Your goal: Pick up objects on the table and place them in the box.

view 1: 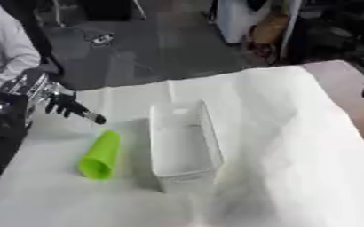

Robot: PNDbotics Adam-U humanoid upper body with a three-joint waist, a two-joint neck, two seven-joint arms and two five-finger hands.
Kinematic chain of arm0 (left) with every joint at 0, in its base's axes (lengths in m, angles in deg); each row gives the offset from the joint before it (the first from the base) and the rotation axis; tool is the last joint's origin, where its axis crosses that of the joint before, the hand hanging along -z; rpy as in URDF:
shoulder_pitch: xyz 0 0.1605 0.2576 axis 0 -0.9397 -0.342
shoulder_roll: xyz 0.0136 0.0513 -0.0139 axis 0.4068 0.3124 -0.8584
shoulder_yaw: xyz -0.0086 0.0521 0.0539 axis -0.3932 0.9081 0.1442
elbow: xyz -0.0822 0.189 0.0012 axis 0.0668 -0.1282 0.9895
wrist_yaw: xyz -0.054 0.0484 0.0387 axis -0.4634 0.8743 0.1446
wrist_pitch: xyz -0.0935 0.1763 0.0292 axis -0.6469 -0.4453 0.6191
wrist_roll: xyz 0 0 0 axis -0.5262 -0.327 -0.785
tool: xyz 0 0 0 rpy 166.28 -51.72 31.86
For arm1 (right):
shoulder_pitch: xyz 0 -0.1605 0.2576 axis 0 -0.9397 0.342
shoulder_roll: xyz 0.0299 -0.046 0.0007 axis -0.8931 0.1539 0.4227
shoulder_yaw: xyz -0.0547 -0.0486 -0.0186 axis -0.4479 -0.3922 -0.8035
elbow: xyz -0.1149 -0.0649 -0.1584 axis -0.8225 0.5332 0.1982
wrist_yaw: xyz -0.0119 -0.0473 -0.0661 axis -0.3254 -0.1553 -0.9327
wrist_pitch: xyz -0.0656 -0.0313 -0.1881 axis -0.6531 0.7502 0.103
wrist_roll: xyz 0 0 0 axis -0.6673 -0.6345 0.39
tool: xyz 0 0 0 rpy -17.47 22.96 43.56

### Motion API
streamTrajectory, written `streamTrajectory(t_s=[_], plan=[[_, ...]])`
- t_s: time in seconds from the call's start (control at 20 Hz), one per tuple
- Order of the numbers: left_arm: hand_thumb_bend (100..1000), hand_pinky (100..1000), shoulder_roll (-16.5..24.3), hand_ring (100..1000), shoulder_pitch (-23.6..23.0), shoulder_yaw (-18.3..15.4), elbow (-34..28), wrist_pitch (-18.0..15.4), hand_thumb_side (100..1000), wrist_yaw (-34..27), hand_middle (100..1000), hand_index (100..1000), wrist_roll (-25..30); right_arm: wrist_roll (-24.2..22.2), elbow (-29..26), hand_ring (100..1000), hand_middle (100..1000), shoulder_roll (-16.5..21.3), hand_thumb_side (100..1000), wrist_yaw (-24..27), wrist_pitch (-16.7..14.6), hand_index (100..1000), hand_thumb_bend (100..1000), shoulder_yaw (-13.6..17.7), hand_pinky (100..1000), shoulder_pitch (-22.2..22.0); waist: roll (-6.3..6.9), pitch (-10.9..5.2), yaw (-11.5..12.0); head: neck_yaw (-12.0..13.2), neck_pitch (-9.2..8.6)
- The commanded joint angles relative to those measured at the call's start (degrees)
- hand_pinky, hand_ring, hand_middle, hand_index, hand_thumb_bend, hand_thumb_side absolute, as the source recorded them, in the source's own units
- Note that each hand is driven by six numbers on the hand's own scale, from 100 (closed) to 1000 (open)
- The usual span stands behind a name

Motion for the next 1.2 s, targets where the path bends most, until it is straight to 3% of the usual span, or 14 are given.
streamTrajectory(t_s=[0.05,0.2,0.3,0.75,0.95,1.2], plan=[[823,263,-0.12,423,1.65,-0.96,2.31,-2.12,1000,1.93,508,579,1.98,-0.37,-0.58,402,496,0.58,736,0.11,0.09,621,100,0.09,100,0.81,0.06,-1.11,-0.15,0.50,-0.69],[838,265,-1.28,424,2.27,-1.29,5.22,-4.28,1000,3.49,511,584,2.12,-0.61,-0.58,402,496,0.58,736,0.22,0.23,621,100,0.00,100,1.00,0.27,-1.09,-0.35,0.51,-0.82],[1000,278,-1.81,432,2.54,-1.53,6.68,-5.42,1000,4.42,533,606,2.14,-0.69,-0.58,403,496,0.59,736,0.28,0.28,622,100,0.00,100,1.09,0.35,-1.10,-0.45,0.50,-0.78],[1000,325,-4.13,464,4.10,-2.45,12.54,-9.67,1000,10.02,624,642,2.14,-1.09,-0.58,404,497,0.58,738,0.42,0.54,623,100,-0.05,100,1.34,0.56,-1.50,-0.98,0.44,-0.07],[1000,341,-5.08,474,4.51,-3.03,13.49,-10.27,1000,11.88,689,666,2.14,-1.38,-0.58,404,498,0.58,739,0.54,0.73,624,100,-0.11,100,1.40,0.64,-1.74,-1.11,0.70,0.04],[1000,330,-6.43,466,4.14,-3.52,14.29,-9.91,1000,12.99,697,664,2.14,-1.67,-0.58,404,498,0.54,738,0.79,0.95,625,100,-0.09,100,1.55,0.71,-2.06,-1.32,1.05,0.17]])
